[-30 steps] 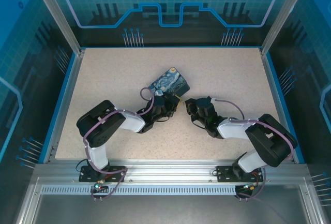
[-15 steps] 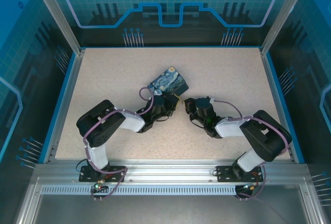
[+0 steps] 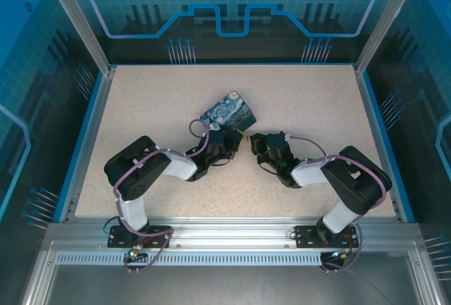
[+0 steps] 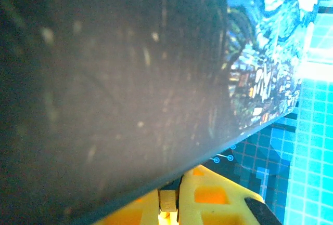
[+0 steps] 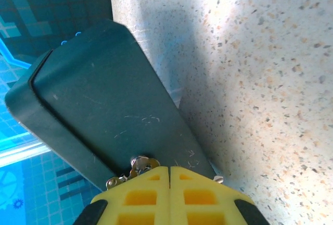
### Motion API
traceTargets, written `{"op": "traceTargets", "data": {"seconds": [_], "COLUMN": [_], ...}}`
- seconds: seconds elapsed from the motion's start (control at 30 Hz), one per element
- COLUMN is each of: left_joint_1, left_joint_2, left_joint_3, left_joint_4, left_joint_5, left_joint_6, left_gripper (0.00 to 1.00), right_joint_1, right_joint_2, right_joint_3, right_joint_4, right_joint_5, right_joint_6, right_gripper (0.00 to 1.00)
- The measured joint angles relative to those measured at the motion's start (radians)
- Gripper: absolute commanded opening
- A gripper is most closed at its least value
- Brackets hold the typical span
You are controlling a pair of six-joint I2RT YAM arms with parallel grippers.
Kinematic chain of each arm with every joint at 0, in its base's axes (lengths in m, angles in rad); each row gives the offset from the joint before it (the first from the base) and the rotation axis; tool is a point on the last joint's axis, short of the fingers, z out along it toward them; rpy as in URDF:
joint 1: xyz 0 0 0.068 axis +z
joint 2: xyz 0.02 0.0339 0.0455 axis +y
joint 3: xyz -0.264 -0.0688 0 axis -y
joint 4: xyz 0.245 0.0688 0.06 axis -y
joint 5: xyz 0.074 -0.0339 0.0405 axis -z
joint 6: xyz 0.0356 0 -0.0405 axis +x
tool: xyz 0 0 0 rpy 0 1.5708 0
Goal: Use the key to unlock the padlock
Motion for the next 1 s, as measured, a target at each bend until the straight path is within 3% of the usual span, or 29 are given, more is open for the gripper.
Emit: {"op": "traceTargets", "data": {"seconds": [1.0], "left_joint_1": [0.005], "left_joint_2": [0.015], "left_joint_3": [0.000], "left_joint_4": [-0.005], "left_joint_5": [-0.040], "left_joint_6": [0.000], "left_gripper": [0.00], "right_joint_1": [-0.008], "right_joint_2": [0.126], "right_joint_3": [0.054], "right_joint_4": [0.097], "right_joint_5": [-0.060], "right_joint_6": [0.061], "right_gripper": [0.00]}}
